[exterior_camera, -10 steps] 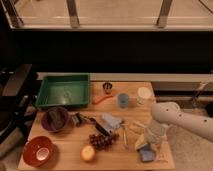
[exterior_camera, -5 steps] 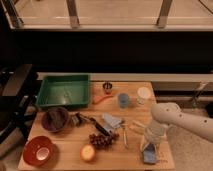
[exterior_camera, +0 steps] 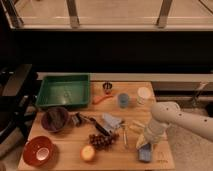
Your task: Place sponge in red bowl
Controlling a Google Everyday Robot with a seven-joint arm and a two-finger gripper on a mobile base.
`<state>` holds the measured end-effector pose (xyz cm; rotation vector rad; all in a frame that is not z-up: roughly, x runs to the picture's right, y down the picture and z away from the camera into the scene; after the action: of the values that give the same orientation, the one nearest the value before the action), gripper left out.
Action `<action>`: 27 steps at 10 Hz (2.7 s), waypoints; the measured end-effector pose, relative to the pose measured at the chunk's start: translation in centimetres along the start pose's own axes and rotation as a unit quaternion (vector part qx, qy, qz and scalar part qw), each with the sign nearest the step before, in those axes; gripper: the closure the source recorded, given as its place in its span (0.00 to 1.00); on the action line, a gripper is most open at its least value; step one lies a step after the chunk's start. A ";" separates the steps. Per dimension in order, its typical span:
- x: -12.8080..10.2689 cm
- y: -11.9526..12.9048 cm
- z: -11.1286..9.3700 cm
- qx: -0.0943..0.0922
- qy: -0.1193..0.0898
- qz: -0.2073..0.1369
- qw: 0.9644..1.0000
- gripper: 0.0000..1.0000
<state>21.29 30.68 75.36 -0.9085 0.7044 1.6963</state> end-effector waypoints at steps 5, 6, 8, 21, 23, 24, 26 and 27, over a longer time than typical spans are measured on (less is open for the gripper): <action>-2.2 12.4 -10.0 -0.065 -0.062 -0.128 0.988 1.00; -2.4 14.7 -11.3 -0.081 -0.063 -0.150 0.983 1.00; -2.5 15.8 -12.2 -0.091 -0.063 -0.162 0.981 1.00; 2.2 29.7 -16.4 -0.109 -0.101 -0.325 0.934 1.00; 2.2 29.6 -16.4 -0.109 -0.101 -0.324 0.934 1.00; 2.2 29.7 -16.4 -0.109 -0.101 -0.325 0.934 1.00; 2.2 29.7 -16.3 -0.107 -0.100 -0.326 0.934 1.00; 2.1 30.0 -16.2 -0.106 -0.097 -0.336 0.931 1.00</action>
<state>-4.02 10.06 65.51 -0.9705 0.0461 1.2240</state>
